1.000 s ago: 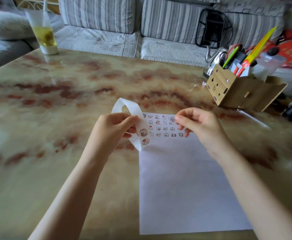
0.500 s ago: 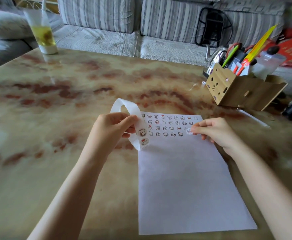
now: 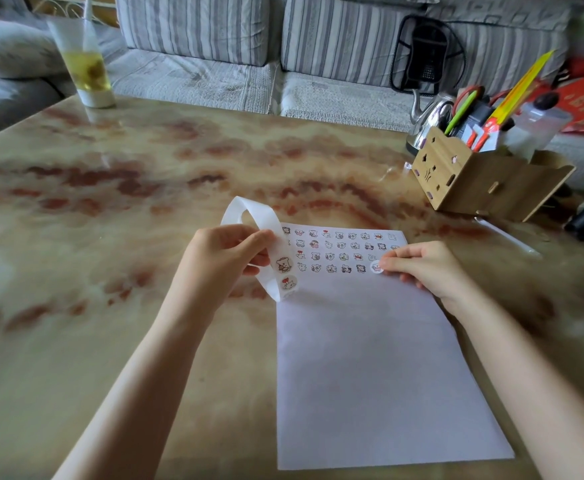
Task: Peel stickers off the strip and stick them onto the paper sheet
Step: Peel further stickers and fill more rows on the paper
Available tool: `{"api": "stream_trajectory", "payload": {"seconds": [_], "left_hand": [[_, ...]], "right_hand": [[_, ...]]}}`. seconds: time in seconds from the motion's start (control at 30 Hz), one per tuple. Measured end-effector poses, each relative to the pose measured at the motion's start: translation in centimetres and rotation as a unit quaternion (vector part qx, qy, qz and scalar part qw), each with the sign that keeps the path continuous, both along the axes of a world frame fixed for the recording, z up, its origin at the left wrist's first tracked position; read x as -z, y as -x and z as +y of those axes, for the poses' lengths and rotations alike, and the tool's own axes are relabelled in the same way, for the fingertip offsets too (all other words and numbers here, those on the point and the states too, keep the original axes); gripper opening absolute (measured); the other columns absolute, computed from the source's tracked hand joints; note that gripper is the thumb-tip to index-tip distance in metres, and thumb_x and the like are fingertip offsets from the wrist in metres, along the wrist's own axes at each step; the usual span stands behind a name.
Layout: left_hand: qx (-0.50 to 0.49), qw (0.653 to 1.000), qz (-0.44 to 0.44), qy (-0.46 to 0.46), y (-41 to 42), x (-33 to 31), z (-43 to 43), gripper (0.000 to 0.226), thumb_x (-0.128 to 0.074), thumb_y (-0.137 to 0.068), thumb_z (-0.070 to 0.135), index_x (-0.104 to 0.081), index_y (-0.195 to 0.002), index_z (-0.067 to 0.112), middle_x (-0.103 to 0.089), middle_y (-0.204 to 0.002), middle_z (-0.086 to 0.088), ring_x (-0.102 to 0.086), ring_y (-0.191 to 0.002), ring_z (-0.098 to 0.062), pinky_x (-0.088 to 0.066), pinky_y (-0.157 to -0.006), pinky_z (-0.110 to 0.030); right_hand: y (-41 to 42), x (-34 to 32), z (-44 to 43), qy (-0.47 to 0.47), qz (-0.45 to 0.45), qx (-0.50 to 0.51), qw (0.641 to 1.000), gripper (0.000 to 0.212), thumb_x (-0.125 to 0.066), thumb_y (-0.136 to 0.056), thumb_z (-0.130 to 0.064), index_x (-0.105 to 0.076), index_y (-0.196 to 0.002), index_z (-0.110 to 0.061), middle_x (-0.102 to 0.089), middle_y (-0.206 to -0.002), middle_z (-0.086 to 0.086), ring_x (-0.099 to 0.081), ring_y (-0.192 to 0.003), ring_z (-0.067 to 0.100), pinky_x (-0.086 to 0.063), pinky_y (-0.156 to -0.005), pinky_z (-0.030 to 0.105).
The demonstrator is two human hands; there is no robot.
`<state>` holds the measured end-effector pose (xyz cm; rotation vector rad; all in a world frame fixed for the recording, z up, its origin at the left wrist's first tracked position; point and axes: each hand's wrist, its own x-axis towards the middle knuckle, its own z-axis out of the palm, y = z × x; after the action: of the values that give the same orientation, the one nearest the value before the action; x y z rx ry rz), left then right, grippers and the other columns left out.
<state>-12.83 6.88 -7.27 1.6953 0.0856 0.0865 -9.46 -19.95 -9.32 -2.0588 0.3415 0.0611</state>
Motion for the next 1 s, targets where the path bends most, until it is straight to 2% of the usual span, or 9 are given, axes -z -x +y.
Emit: {"api": "stream_trajectory", "payload": {"seconds": [0.4, 0.63, 0.83, 1.0], "left_hand": [[-0.002, 1.000, 0.000, -0.001, -0.01, -0.01, -0.06, 0.020, -0.064, -0.086, 0.019, -0.072, -0.067, 0.022, -0.070, -0.061, 0.005, -0.065, -0.061, -0.004, -0.051, -0.058, -0.014], [-0.003, 1.000, -0.002, -0.006, 0.02, -0.11, -0.06, 0.022, -0.064, -0.086, 0.019, -0.072, -0.066, 0.023, -0.071, -0.063, 0.004, -0.066, -0.064, -0.006, -0.054, -0.062, -0.017], [-0.002, 1.000, -0.003, -0.006, 0.11, -0.13, -0.06, 0.022, -0.064, -0.086, 0.019, -0.072, -0.067, 0.023, -0.070, -0.061, 0.005, -0.065, -0.063, -0.004, -0.053, -0.061, -0.015], [-0.004, 1.000, 0.000, -0.006, 0.07, -0.15, -0.06, 0.021, -0.064, -0.086, 0.019, -0.072, -0.066, 0.022, -0.070, -0.061, 0.004, -0.065, -0.063, -0.005, -0.054, -0.062, -0.017]], "right_hand": [[0.05, 0.11, 0.21, -0.006, -0.013, 0.002, 1.000, 0.009, -0.076, -0.075, -0.008, -0.071, -0.069, -0.013, -0.064, -0.057, -0.006, -0.045, -0.037, -0.003, -0.031, -0.038, 0.007], [0.13, 0.28, 0.18, 0.004, -0.018, -0.001, 1.000, 0.008, -0.077, -0.075, -0.010, -0.072, -0.070, -0.014, -0.065, -0.061, -0.003, -0.045, -0.040, -0.002, -0.033, -0.040, 0.008], [-0.03, 0.53, 0.38, 0.018, -0.024, -0.004, 1.000, 0.006, -0.077, -0.074, -0.010, -0.072, -0.071, -0.012, -0.064, -0.066, 0.004, -0.046, -0.053, 0.010, -0.038, -0.054, 0.020], [-0.22, 0.75, 0.43, 0.034, -0.029, -0.010, 0.999, 0.006, -0.077, -0.073, -0.009, -0.072, -0.072, -0.011, -0.063, -0.067, 0.005, -0.044, -0.055, 0.013, -0.036, -0.056, 0.023]]}}
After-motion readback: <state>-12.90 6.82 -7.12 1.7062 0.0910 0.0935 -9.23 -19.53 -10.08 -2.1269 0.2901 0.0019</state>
